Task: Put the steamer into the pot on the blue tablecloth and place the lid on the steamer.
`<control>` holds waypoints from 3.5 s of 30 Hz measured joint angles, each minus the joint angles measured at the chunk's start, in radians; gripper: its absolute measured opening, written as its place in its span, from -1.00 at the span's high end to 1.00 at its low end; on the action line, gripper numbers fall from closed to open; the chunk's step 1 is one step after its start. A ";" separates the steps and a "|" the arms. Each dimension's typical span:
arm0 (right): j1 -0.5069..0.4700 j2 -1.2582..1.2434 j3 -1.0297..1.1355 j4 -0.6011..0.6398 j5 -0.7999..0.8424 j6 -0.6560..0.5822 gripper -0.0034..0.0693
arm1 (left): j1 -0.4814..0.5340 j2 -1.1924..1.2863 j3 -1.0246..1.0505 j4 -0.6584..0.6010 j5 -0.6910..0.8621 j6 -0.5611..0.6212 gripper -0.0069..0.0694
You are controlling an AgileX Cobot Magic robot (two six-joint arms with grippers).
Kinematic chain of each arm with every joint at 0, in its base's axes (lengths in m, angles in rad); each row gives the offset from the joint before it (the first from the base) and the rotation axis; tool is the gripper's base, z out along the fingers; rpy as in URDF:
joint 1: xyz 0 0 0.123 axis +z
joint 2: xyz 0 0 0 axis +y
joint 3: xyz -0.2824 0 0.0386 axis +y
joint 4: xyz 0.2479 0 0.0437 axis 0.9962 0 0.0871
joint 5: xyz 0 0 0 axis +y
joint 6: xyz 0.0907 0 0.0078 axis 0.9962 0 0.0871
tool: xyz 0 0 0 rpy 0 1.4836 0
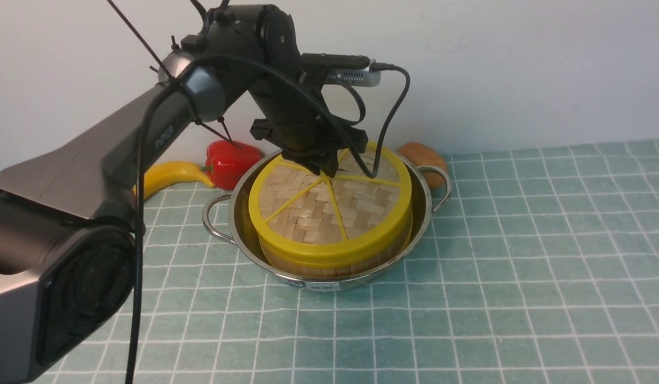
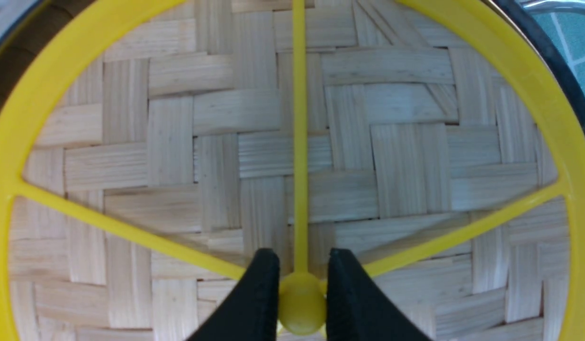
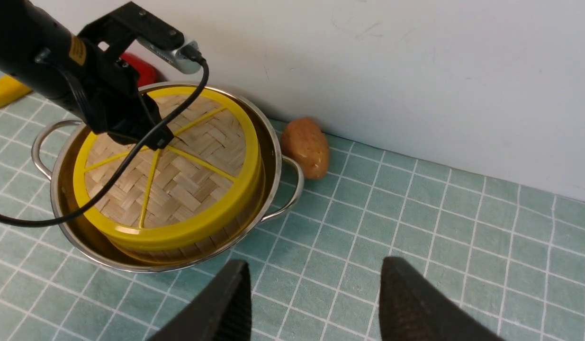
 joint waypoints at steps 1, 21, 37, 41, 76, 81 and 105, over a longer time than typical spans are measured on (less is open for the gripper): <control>0.000 0.000 0.000 0.000 0.000 0.000 -0.14 | 0.000 0.000 0.000 0.000 0.000 0.000 0.51; 0.000 0.000 0.000 0.000 0.000 0.000 -0.14 | 0.000 0.000 0.000 -0.010 0.000 0.000 0.37; 0.000 0.000 0.000 0.000 0.000 0.000 -0.14 | 0.000 -0.018 0.000 0.000 0.023 0.000 0.07; 0.000 -0.002 0.000 -0.001 0.000 0.000 -0.14 | 0.000 -0.113 0.000 0.052 0.039 0.000 0.07; 0.000 -0.653 0.979 -0.161 -0.372 0.066 -0.14 | 0.000 -1.396 1.164 0.251 -0.015 0.027 0.07; 0.000 -0.661 1.064 -0.161 -0.430 0.074 -0.14 | 0.000 -1.565 1.432 0.251 -0.247 0.027 0.07; 0.000 -0.661 1.075 -0.161 -0.444 0.078 -0.14 | 0.088 -1.750 1.554 0.263 -0.368 0.065 0.07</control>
